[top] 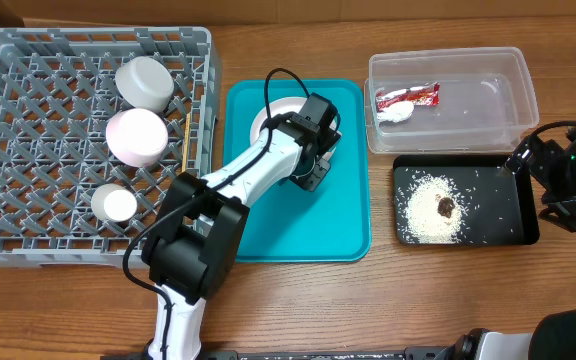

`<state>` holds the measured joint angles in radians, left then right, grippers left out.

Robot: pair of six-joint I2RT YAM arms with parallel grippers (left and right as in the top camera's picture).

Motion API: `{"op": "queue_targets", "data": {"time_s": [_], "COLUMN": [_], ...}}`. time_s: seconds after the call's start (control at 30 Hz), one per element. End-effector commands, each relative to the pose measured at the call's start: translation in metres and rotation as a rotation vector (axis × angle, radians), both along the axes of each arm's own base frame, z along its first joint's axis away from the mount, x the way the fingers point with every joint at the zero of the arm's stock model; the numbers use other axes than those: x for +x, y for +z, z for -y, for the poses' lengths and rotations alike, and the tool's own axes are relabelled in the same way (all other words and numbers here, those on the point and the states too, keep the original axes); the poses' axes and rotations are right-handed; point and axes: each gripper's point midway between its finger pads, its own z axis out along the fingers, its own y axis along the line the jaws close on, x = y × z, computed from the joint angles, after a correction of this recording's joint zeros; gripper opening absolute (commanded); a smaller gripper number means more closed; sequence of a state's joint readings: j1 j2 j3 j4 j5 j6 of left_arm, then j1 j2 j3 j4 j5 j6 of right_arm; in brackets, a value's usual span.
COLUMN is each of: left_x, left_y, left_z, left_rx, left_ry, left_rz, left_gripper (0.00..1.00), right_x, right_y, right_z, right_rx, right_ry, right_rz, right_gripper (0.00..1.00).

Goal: Sort waste into correct bins and load items into the dishwasher
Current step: 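Lift the white plate and lower it upright into the rack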

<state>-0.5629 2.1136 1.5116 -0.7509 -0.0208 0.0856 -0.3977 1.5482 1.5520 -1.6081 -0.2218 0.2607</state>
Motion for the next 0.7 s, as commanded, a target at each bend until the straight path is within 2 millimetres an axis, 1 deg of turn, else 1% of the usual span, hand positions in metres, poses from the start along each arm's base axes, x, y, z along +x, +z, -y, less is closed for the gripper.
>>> {"op": "queue_targets", "data": {"time_s": [0.0, 0.13, 0.23, 0.33, 0.53, 0.67], "left_x": [-0.002, 0.006, 0.013, 0.022, 0.036, 0.044], "left_y": [-0.010, 0.002, 0.020, 0.042, 0.104, 0.148], "left_z": [0.002, 0.010, 0.018, 0.023, 0.031, 0.027], "left_rx": [0.029, 0.010, -0.004, -0.015, -0.056, -0.100], "left_ry": [-0.017, -0.018, -0.023, -0.023, 0.033, 0.117], "left_rz": [-0.013, 0.009, 0.031, 0.048, 0.086, 0.116], "left_gripper": [0.14, 0.04, 0.04, 0.04, 0.04, 0.04], "right_x": [0.002, 0.002, 0.002, 0.002, 0.002, 0.002], "right_y": [0.007, 0.007, 0.007, 0.007, 0.007, 0.007], "right_z": [0.000, 0.000, 0.000, 0.000, 0.000, 0.000], "right_rx": [-0.005, -0.005, -0.005, -0.005, -0.005, -0.005], "right_ry": [0.002, 0.002, 0.002, 0.002, 0.002, 0.002], "right_rz": [0.034, 0.034, 0.034, 0.034, 0.034, 0.033], "right_gripper": [1.00, 1.00, 1.00, 1.00, 1.00, 1.00]}}
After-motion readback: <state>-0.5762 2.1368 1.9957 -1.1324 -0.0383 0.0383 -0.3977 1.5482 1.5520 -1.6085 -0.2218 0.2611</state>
